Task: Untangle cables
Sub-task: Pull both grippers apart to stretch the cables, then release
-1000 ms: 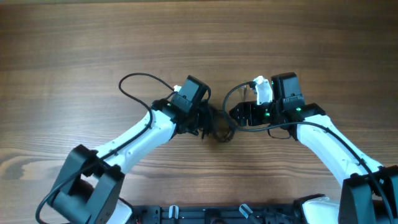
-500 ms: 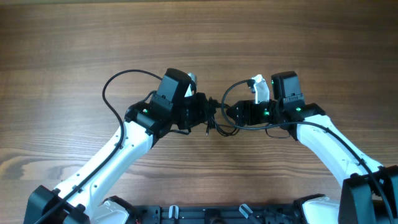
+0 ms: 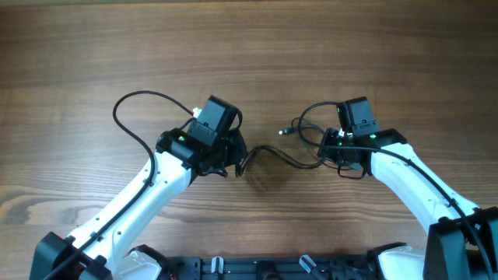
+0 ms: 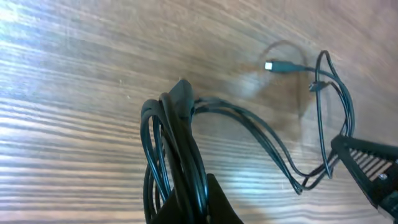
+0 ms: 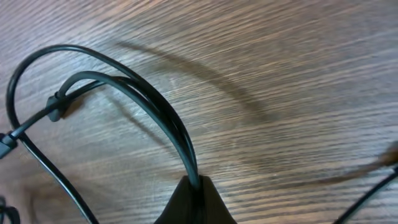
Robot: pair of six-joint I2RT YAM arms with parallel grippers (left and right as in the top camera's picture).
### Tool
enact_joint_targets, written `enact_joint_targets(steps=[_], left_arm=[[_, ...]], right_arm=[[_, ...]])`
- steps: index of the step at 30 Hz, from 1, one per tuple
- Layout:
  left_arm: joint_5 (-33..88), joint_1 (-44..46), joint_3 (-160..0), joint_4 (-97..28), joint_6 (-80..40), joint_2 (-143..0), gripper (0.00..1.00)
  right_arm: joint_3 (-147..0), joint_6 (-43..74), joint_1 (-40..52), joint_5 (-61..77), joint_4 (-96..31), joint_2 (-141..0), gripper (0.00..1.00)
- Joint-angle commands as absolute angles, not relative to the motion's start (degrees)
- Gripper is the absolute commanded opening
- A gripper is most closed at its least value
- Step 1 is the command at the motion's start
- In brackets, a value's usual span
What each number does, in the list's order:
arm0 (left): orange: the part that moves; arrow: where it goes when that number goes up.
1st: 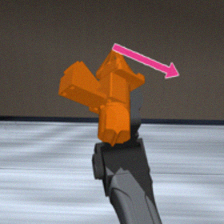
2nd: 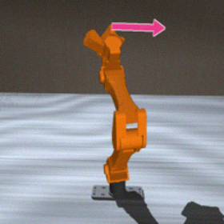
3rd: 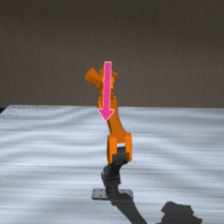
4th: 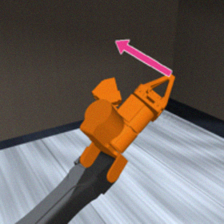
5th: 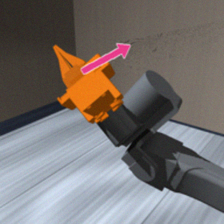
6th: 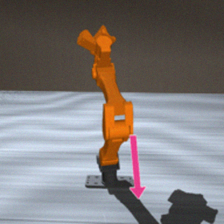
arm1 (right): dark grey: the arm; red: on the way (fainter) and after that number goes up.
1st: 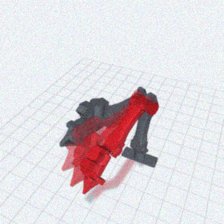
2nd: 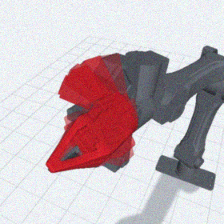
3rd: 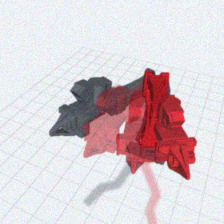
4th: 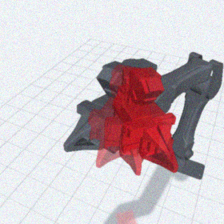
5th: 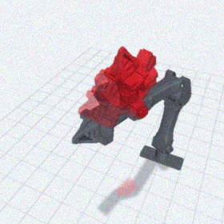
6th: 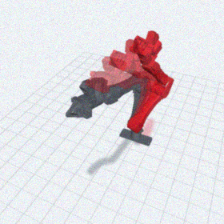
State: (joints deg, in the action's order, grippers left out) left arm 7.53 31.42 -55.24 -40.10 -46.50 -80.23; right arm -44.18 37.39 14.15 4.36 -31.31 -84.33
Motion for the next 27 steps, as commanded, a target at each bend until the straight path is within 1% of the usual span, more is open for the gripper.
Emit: enact_joint_targets(steps=[1,2,3,4,6,10,13,17,19,21,25,27], left_arm=[[4.14,31.22,-55.53,-38.83,-45.45,-79.4,0.04],[3.11,31.22,-55.53,-38.87,-45.43,-79.4,0.04],[0.62,31.2,-55.53,-39.66,-45.43,-79.37,0.04],[-4.34,30.98,-55.53,-41.8,-45.43,-79.37,0.04],[-7.94,29.19,-55.53,-44.47,-45.43,-79.0,0.04],[-8.43,19.05,-55.53,-45.67,-45.41,-72.73,0.04],[-8.45,13.93,-55.53,-45.43,-45.41,-66.26,0.04],[-8.43,11.7,-55.53,-45.54,-45.41,-63.07,0.04],[-8.43,11.73,-55.53,-46.17,-45.41,-63.18,0.04],[-8.4,11.73,-55.51,-46.83,-45.43,-63.18,0.04],[-8.21,11.73,-55.51,-47.66,-45.41,-63.16,0.04],[-4.36,11.77,-55.51,-46.44,-44.95,-63.16,0.04]], right_arm=[[-44.51,40.45,14.09,1.89,-31.7,-85.03,0.04],[-44.51,40.45,14.06,0.3,-32.18,-85.03,0.04],[-44.51,40.51,14.06,-3.29,-32.71,-85.03,0.04],[-44.51,40.51,13.76,-7.2,-33.26,-85.03,0.04],[-44.53,40.45,12.78,-10.63,-33.52,-84.95,0.04],[-45.21,34.44,10.98,-12.08,-31.57,-80.93,0.04],[-46.94,34.26,11.0,-12.25,-31.51,-73.91,0.04],[-48.05,31.27,11.0,-13.58,-30.3,-62.65,0.07],[-48.05,31.27,11.0,-16.75,-30.52,-57.39,0.15],[-48.05,31.38,11.0,-16.71,-31.86,-55.9,0.19],[-47.99,31.64,11.0,-12.93,-35.44,-58.35,0.22],[-47.99,31.38,11.0,-9.69,-36.58,-61.12,0.3]])
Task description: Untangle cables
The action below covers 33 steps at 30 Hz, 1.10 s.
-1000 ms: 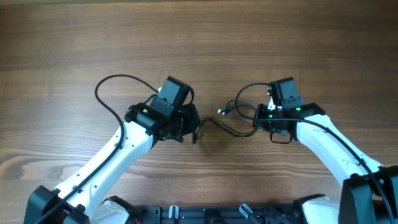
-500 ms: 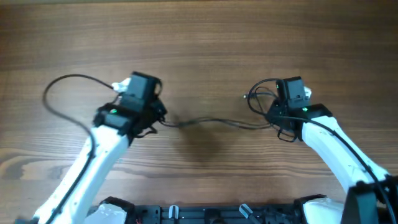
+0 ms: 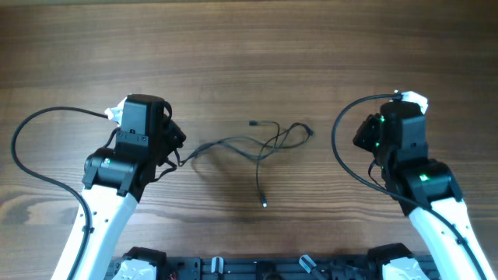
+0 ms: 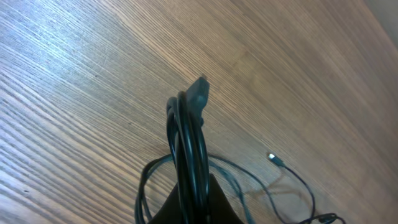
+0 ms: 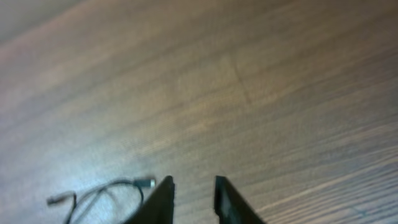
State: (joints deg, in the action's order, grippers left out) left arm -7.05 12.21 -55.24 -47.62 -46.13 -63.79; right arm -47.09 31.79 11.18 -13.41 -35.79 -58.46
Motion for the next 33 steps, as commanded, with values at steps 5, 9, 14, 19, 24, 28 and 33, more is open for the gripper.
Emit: enact_joint_targets(steps=[5,9,14,19,24,28,33], left_arm=[[18.04,13.21,-55.51,-37.87,-32.73,-65.23,0.04],[17.98,20.56,-55.51,-36.67,-31.68,-72.64,0.06],[13.67,27.11,-55.53,-32.97,-31.68,-79.72,0.49],[5.87,27.11,-55.51,-34.33,-32.23,-78.7,0.55],[5.96,27.22,-55.37,-35.73,-35.4,-78.96,0.57],[11.44,27.27,-55.35,-35.11,-35.14,-83.02,0.62],[17.65,27.73,-55.35,-34.63,-33.19,-92.09,0.64]], right_arm=[[-47.99,29.34,11.0,-5.39,-36.93,-66.92,0.34],[-47.99,29.1,11.0,-1.61,-36.71,-68.82,0.4],[-47.99,22.55,11.0,6.59,-35.07,-68.86,0.45],[-47.99,19.35,11.0,17.1,-32.56,-69.14,0.48],[-47.72,13.56,11.07,29.85,-32.6,-70.28,0.48],[-46.33,10.68,13.32,32.47,-32.95,-75.66,0.48],[-46.33,12.45,13.82,29.93,-32.95,-80.62,0.49]])
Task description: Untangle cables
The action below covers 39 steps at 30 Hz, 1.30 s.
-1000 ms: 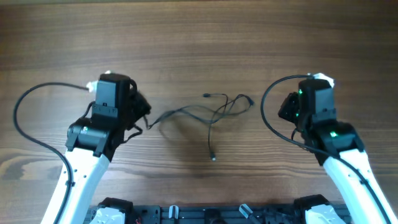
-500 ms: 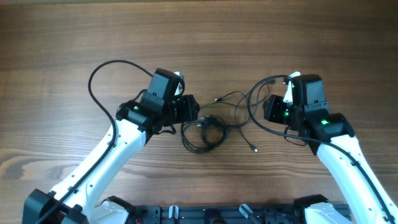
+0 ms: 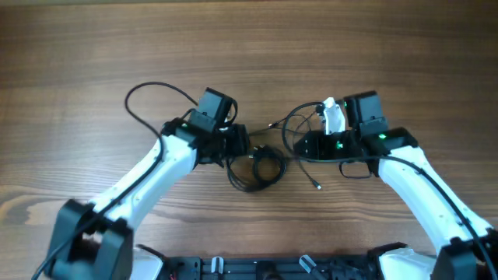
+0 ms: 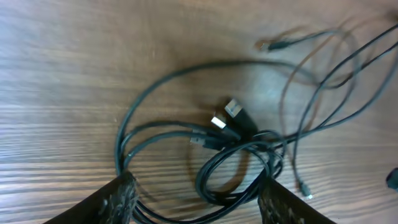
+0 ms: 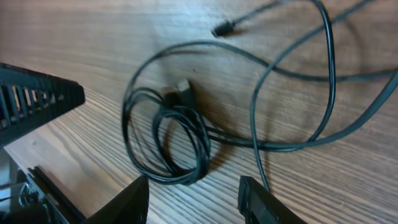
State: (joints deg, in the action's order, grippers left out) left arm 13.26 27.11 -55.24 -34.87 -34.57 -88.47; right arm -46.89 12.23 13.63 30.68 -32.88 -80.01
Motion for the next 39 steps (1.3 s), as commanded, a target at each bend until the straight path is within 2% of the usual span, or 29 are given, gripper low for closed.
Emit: enact_joint_targets(steps=[1,5,8,13,14,16,18,21,23,25,29,35,39], left_arm=[[18.24,28.45,-55.35,-34.35,-33.19,-93.84,0.63],[18.44,32.8,-55.35,-33.39,-31.86,-97.47,0.63],[16.03,35.0,-55.35,-33.01,-31.75,-97.69,0.56],[11.84,36.67,-55.35,-30.48,-31.9,-100.75,0.56],[9.04,36.64,-55.35,-30.15,-31.92,-101.56,0.46],[7.53,36.64,-55.35,-30.0,-31.92,-101.6,0.41],[7.57,36.75,-55.31,-29.47,-32.64,-101.62,0.3],[7.38,37.76,-55.13,-27.81,-33.5,-103.09,0.21],[7.38,38.33,-55.13,-27.62,-33.47,-104.07,0.11],[7.35,38.26,-55.16,-27.62,-33.45,-103.81,0.06],[7.46,37.1,-55.22,-30.83,-33.45,-99.22,0.04],[13.3,36.84,-55.2,-33.26,-33.45,-82.52,0.04],[13.28,36.84,-55.2,-34.15,-33.45,-79.2,0.06]], right_arm=[[-46.33,13.74,13.82,28.93,-32.91,-80.6,0.49],[-46.33,13.8,13.82,28.4,-32.84,-80.6,0.49],[-46.33,16.4,13.82,26.37,-32.4,-80.6,0.49],[-46.33,16.67,13.82,26.37,-32.23,-80.6,0.5],[-46.33,16.67,13.82,26.37,-32.23,-80.6,0.5],[-46.33,16.64,13.82,26.37,-32.21,-80.6,0.5],[-46.33,16.67,13.82,26.37,-32.18,-80.6,0.5],[-46.33,16.67,13.82,26.37,-32.25,-80.6,0.5],[-46.33,16.67,13.82,26.37,-32.25,-80.6,0.5],[-46.33,16.67,13.82,26.37,-32.25,-80.6,0.5],[-46.33,16.43,13.85,27.16,-33.01,-80.6,0.55],[-46.33,11.92,14.48,33.85,-33.08,-80.6,0.52],[-46.33,10.41,15.14,38.0,-32.82,-80.6,0.5]])
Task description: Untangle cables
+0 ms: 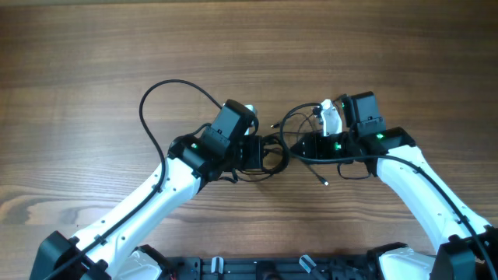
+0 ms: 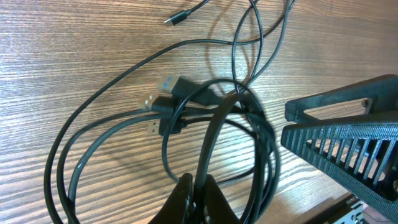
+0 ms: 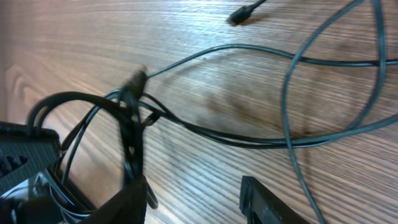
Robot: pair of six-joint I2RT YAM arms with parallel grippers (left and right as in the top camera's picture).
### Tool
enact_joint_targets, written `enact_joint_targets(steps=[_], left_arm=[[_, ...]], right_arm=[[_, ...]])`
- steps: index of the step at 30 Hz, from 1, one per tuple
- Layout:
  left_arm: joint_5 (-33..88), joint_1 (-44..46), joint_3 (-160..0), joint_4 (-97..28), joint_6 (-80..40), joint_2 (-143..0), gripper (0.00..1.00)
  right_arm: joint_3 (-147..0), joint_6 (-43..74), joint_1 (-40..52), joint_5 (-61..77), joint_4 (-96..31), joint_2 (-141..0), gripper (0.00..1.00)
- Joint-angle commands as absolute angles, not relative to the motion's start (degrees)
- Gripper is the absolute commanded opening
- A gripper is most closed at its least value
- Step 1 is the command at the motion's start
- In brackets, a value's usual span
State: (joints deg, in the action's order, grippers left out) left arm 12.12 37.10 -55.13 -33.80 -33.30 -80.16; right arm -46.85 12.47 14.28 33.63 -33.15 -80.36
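A tangle of thin black cables lies at the table's middle between both arms. In the left wrist view its coil rings two USB plugs, and my left gripper is shut on one strand of that coil. From overhead the left gripper sits at the tangle's left edge. My right gripper stands open just right of the tangle, nothing between its fingers; overhead shows the right gripper close to the left one. A small plug ends one loose strand.
A loose cable end trails toward the front. The left arm's own wiring loop arches to the back left. A white tag sits on the right wrist. The wooden table extends far beyond.
My left gripper was open over the coil; now it is shut on a coil strand and sits further right, near the right gripper. The right gripper stays open, about where it was.
Both grippers were shut on cables near the middle. Then the arms stood far apart, the left still holding a bundle, the right open, cables strung between. Then both were open over a coil at the centre, and now the left holds a coil strand.
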Motion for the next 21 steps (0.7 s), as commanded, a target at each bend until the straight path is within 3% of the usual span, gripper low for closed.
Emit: enact_joint_targets(steps=[1,8,14,16,19,21], left_arm=[[13.28,36.84,-55.2,-34.11,-33.47,-79.31,0.06],[13.26,36.84,-55.2,-34.11,-33.45,-79.4,0.06],[13.26,36.84,-55.2,-34.15,-33.45,-79.4,0.04],[13.23,36.84,-55.2,-34.39,-33.45,-79.4,0.04],[12.27,36.84,-55.13,-34.68,-33.45,-79.5,0.04],[7.53,36.84,-54.78,-35.53,-33.43,-79.5,0.04]], right_arm=[[-46.33,10.41,15.22,38.76,-32.53,-80.6,0.5],[-46.3,10.5,16.53,40.86,-29.61,-80.84,0.5],[-46.26,13.76,20.43,31.77,-28.03,-85.78,0.48],[-46.26,14.33,20.4,31.73,-27.46,-88.36,0.38],[-46.26,15.27,20.4,31.75,-26.63,-89.62,0.04],[-46.26,15.2,20.38,31.75,-26.85,-89.62,0.04]])
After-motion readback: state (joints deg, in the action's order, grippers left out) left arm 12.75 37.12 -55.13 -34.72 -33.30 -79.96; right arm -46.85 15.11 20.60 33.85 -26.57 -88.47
